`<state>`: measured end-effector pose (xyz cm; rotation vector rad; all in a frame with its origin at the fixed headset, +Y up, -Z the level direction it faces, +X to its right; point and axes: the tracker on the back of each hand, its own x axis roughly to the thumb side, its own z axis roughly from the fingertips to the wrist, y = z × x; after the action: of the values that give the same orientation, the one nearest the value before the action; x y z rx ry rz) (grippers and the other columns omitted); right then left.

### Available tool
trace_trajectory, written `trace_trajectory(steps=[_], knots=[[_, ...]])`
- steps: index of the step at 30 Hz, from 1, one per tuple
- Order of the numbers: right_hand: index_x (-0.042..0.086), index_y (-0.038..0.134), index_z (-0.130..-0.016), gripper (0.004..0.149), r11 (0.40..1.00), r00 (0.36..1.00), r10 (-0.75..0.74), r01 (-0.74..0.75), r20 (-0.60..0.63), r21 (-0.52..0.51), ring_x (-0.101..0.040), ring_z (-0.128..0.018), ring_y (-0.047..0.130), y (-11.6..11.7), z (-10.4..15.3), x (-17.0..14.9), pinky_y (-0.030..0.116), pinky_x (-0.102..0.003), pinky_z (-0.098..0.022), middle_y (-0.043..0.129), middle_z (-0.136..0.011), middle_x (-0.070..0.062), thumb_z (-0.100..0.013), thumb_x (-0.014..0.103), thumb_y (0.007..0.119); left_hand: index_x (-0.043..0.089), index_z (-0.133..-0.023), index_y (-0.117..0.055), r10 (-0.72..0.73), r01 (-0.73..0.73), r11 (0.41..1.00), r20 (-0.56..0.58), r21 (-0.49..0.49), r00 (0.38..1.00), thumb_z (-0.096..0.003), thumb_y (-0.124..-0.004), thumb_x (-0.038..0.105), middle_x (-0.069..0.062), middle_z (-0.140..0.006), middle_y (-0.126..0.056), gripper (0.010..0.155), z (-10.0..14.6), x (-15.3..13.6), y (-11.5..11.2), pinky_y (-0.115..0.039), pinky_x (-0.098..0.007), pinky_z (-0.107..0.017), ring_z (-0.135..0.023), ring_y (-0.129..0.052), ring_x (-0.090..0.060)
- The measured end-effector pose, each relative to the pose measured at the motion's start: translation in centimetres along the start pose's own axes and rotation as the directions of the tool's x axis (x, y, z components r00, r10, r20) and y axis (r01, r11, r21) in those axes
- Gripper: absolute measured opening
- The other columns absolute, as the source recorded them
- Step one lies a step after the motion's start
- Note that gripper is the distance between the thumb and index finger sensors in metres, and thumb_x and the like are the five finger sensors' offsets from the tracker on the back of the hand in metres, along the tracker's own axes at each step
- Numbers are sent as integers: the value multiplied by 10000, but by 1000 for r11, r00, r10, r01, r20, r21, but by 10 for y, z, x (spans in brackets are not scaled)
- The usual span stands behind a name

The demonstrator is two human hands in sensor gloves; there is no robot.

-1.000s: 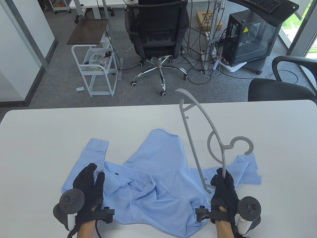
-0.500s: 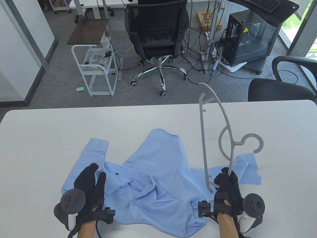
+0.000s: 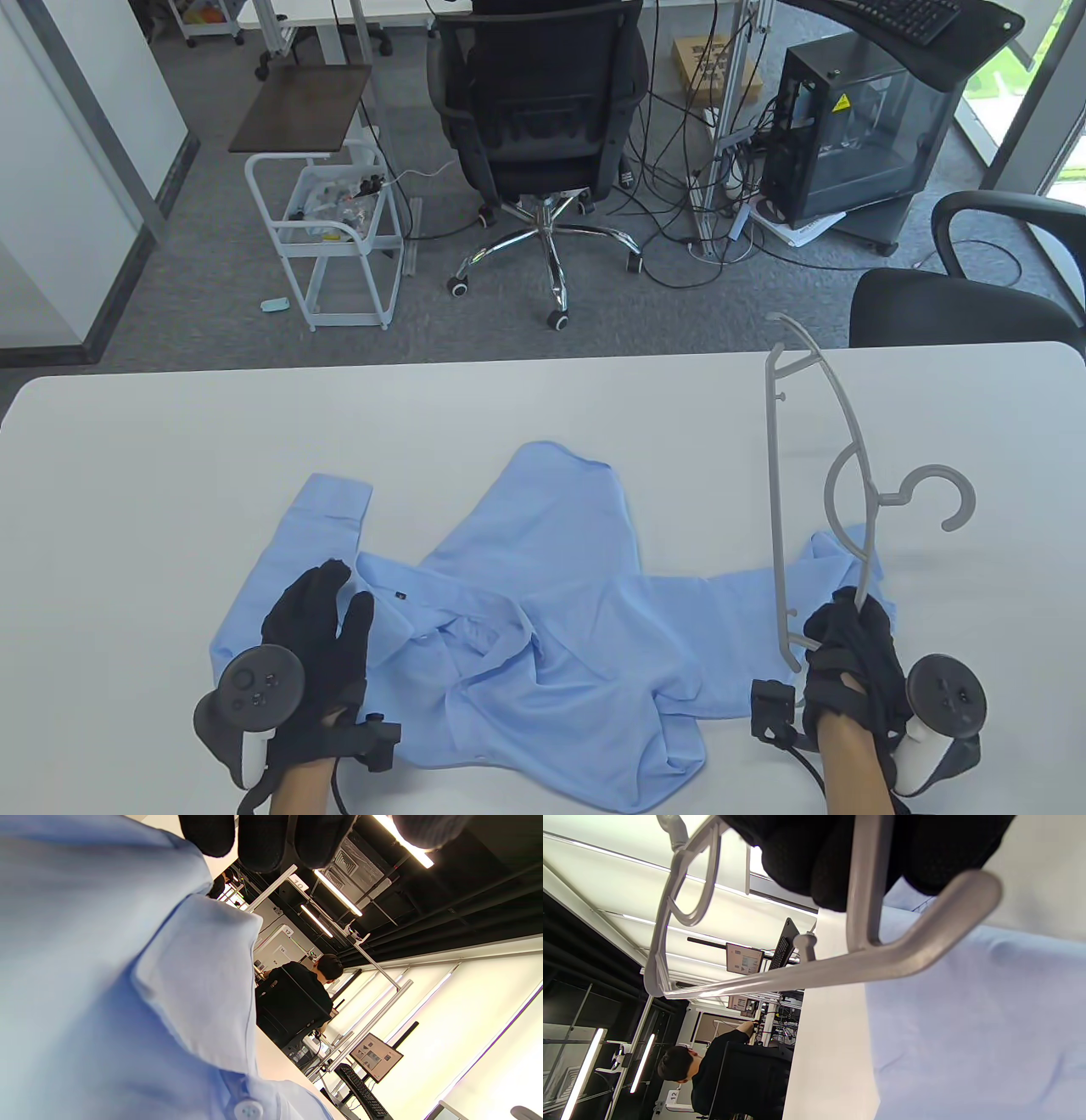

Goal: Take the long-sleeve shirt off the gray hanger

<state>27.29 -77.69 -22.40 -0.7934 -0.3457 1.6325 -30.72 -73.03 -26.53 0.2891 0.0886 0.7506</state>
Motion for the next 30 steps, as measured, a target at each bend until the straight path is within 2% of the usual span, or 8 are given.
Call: trace_trajectory(steps=[2,4,7,15,22,30], knots=[[21,616,-1048,519,999,999,28,-28,-22,-22,-308,-611,960,-8,-5,-1,816,-526,-477,849,-778,-90,-596,262,698,288,-1111,-563,-1,1,1000,0,-3,1000,-517,-608,666,-112,-1166,-538,706,0,0,0,-315,-676,-791,-1106,-505,-471],[16,626,-1045,522,989,991,135,-136,-24,-60,-303,-592,984,-19,-12,0,837,-516,-461,865,-771,-98,-589,256,708,283,-1112,-563,-7,7,1000,2,-4,1000,-519,-608,662,-119,-1173,-515,705,0,1,-2,-313,-676,-790,-1103,-497,-476],[19,638,-1046,526,974,976,215,-217,-41,-66,-287,-575,997,-34,-20,0,852,-499,-448,880,-762,-91,-585,259,720,285,-1113,-560,-12,12,1000,-1,-17,1000,-519,-605,664,-123,-1178,-499,706,-1,1,-4,-306,-676,-790,-1112,-469,-480],[5,650,-1040,526,981,973,155,-172,-171,-91,-271,-547,1009,-66,-34,-26,860,-486,-437,890,-745,-97,-585,257,725,283,-1116,-556,-26,25,999,-4,-45,1000,-520,-605,665,-125,-1179,-497,709,-2,2,-7,-296,-678,-788,-1111,-460,-488],[-7,665,-1029,527,985,967,134,-154,-216,-80,-268,-534,1017,-70,-40,-49,860,-482,-432,903,-732,-99,-578,255,736,283,-1120,-547,-15,14,998,-20,-61,1000,-519,-606,666,-133,-1191,-453,715,-4,0,-10,-282,-678,-790,-1116,-438,-489],[-17,658,-1032,535,976,961,187,-206,-205,-76,-271,-543,1014,-69,-41,-45,859,-478,-428,898,-734,-99,-582,260,740,281,-1124,-542,-27,26,997,-14,-70,1000,-513,-608,681,-140,-1196,-437,733,-3,0,-11,-279,-679,-789,-1118,-427,-493]])
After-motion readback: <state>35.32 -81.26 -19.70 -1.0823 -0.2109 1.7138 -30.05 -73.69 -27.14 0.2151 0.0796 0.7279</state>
